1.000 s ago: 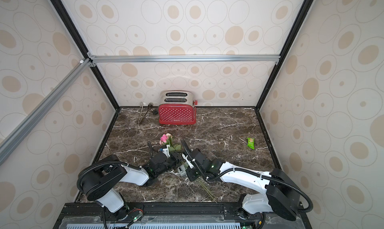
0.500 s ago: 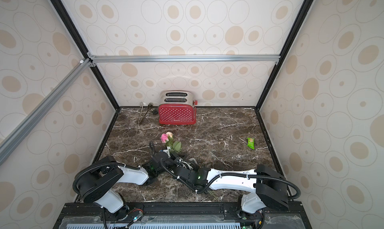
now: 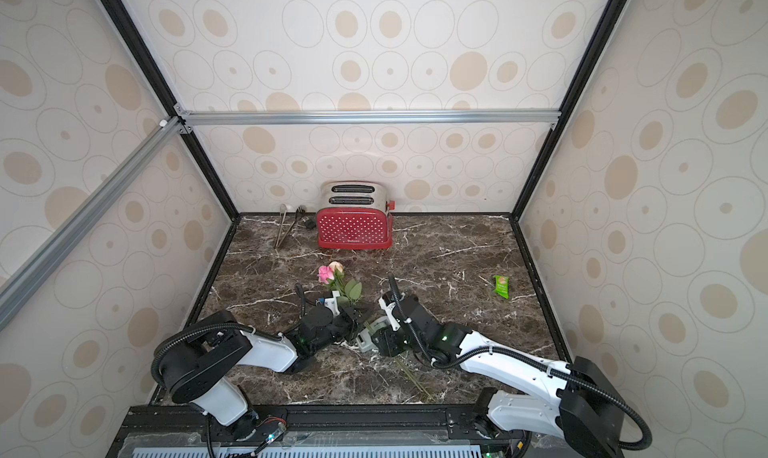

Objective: Wrap bouquets with tape
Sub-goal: Wrap the tape around the bouquet.

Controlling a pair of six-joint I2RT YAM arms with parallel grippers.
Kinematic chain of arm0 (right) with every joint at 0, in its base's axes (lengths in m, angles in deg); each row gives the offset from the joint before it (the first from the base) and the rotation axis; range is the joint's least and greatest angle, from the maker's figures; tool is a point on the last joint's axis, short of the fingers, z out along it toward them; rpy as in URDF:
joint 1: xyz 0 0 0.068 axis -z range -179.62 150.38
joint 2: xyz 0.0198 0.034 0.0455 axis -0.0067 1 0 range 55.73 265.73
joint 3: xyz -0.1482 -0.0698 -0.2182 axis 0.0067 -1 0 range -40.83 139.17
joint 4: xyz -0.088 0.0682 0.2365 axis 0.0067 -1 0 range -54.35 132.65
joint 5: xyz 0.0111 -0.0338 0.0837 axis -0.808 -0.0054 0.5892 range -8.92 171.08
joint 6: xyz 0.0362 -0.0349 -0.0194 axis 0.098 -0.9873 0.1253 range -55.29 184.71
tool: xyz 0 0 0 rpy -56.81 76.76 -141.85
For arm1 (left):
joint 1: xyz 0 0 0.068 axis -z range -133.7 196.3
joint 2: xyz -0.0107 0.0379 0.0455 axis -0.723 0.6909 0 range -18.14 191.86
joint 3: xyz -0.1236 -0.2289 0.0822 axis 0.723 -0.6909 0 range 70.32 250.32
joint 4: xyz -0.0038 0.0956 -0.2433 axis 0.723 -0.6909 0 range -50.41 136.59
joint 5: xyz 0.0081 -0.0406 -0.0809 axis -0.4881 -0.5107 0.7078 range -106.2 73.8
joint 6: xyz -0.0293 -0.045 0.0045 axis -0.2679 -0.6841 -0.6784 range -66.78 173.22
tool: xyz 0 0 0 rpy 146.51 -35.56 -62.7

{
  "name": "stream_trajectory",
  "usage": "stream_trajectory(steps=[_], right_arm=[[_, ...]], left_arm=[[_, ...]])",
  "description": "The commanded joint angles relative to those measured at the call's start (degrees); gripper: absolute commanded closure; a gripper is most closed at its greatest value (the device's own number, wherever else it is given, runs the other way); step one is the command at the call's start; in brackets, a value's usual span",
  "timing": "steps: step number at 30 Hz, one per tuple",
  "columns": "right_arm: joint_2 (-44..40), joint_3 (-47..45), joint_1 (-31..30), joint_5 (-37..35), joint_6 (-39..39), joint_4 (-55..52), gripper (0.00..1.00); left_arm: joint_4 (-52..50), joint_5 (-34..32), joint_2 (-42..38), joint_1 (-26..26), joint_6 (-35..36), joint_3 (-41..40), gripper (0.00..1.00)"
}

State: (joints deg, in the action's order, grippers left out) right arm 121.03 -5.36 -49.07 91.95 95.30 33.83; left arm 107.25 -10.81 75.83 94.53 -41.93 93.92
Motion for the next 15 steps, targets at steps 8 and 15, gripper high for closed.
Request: stream_trajectory(steps=[8,15], right_arm=[[7.65,-6.93,9.27,31.64,14.27,19.44,0.56],[10.29,-6.59,11.39,34.21,12.95,21.05,1.00]], left_arm=[[8.98,-1.08,1.11,0.47,2.79,-0.47,1.00],[9.45,-1.08,1.38,0.52,2.67,-0.48,1.00]])
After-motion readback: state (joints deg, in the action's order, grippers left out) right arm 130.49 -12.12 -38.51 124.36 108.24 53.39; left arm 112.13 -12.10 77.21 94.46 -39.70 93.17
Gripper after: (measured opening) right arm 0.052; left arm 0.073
